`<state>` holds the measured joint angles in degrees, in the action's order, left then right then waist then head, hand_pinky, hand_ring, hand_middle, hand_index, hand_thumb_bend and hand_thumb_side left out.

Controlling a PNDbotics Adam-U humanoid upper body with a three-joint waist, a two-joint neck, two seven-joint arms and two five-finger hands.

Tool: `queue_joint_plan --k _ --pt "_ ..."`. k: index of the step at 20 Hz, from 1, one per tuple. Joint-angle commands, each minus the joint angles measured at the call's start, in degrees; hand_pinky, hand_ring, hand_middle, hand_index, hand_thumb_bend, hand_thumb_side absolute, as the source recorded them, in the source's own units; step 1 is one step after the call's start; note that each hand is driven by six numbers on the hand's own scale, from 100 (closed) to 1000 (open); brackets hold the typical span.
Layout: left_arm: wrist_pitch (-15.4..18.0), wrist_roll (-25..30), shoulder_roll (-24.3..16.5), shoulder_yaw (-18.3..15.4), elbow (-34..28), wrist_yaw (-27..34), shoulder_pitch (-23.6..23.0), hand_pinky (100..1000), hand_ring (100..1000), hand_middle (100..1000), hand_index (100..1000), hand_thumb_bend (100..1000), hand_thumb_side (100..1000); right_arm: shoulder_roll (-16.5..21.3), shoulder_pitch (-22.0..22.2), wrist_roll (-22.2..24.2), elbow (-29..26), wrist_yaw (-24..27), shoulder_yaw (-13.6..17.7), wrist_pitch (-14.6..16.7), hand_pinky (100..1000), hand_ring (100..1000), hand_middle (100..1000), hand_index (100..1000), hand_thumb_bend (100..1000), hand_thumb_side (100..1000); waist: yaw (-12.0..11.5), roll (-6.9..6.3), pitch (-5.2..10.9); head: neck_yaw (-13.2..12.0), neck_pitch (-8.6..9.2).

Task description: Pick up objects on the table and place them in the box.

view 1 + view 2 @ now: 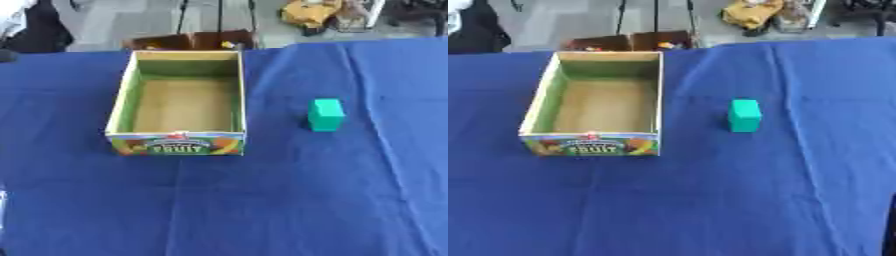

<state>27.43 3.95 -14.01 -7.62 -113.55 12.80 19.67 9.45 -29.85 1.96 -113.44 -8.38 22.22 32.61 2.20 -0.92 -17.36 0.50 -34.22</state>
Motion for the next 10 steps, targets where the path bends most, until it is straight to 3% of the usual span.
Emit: queue_joint_plan --k 1,3,4,7,10 --pt "-0.08 0.24 -0.51 0.06 -1.04 0.06 0.79 669 733 842 967 100 1000 2.31 -1.56 0.18 -1.15 -0.07 0.08 0.02 683 606 614 773 100 765 0.00 0.13 0.78 0.14 0.53" --pt "-0.17 0.31 -0.47 0.13 -1.04 0.06 0.78 669 733 842 967 100 1000 3.48 -2.90 0.31 -1.15 -0.97 -0.37 -0.37 685 625 626 782 100 787 -0.12 0.21 0.78 0.22 0.50" --pt "-0.20 0.33 -0.45 0.16 -1.04 0.07 0.78 669 733 842 967 100 1000 4.15 -3.72 0.47 -1.15 -1.68 -0.71 -0.71 685 639 634 787 100 751 -0.19 0.25 0.79 0.29 0.50" --pt "-0.27 0.45 -0.45 0.30 -1.04 0.18 0.74 670 733 842 967 100 1000 6.51 -6.79 2.06 -1.15 -5.32 -2.30 -2.48 708 687 674 824 100 870 -0.40 0.30 0.95 0.50 0.37" --pt "-0.32 0.59 -0.41 0.46 -1.04 0.34 0.61 670 733 842 967 100 1000 8.78 -10.29 6.92 -0.39 -11.68 -4.53 -5.52 723 716 710 863 115 914 -0.56 0.22 1.24 0.84 0.15"
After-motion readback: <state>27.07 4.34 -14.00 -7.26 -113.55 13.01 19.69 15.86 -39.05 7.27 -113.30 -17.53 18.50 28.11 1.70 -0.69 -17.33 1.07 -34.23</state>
